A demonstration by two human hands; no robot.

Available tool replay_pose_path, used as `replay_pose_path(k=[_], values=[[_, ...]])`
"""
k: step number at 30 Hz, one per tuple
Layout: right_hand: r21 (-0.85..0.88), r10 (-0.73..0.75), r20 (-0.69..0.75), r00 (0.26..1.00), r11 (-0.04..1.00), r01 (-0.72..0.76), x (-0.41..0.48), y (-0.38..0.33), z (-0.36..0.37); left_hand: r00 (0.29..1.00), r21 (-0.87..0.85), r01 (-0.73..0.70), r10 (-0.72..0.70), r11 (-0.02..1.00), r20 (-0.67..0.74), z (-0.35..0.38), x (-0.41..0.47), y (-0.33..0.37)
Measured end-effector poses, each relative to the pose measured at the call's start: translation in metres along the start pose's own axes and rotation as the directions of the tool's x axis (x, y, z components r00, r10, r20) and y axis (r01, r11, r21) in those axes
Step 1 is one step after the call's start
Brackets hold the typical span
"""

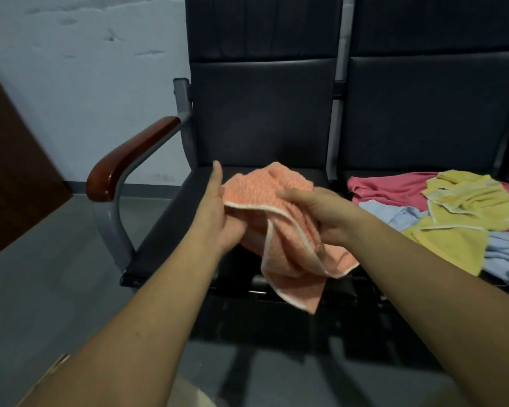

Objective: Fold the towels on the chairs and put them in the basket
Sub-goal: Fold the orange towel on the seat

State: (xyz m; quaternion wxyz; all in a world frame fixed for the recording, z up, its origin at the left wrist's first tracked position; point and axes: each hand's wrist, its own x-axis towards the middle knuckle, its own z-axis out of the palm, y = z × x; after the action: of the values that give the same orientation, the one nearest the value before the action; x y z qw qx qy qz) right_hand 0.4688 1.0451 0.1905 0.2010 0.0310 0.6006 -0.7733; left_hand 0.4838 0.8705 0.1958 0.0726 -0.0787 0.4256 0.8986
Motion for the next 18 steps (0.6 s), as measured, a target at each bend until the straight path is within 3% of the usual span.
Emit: replay_pose_path(k=[2,4,6,9,11,14,18], values=[[0.193,-0.043,-0.051,0.998,0.980,0.052,0.002,-0.002,0.006,0.997,0.124,-0.018,0.008,0.992,0.082,0.004,-0.001,-0.003],[0.288,-0.079,-0.053,0.996,0.953,0.091,0.004,-0.003,0.010,0.992,0.388,-0.020,-0.031,0.921,0.125,0.004,-0.003,-0.011],[0.248,-0.127,-0.072,0.989,0.958,0.141,0.004,-0.004,0.011,0.989,0.552,-0.045,-0.040,0.832,0.141,0.002,-0.003,-0.016],[0.047,-0.179,-0.149,0.973,0.981,0.187,0.006,-0.004,0.010,0.991,0.720,-0.091,0.132,0.688,-0.001,-0.005,-0.001,-0.011],[-0.005,-0.170,-0.160,0.972,0.985,0.171,0.006,-0.001,0.010,0.961,0.720,-0.061,0.235,0.692,-0.145,-0.013,0.001,-0.007],[0.022,-0.144,-0.186,0.972,0.988,0.151,0.002,0.000,0.009,0.926,0.564,0.014,0.203,0.825,-0.319,-0.024,-0.001,-0.003],[0.257,-0.088,-0.108,0.990,0.960,0.113,-0.003,-0.005,0.004,0.937,0.342,-0.019,0.136,0.940,-0.322,-0.026,-0.001,0.009]])
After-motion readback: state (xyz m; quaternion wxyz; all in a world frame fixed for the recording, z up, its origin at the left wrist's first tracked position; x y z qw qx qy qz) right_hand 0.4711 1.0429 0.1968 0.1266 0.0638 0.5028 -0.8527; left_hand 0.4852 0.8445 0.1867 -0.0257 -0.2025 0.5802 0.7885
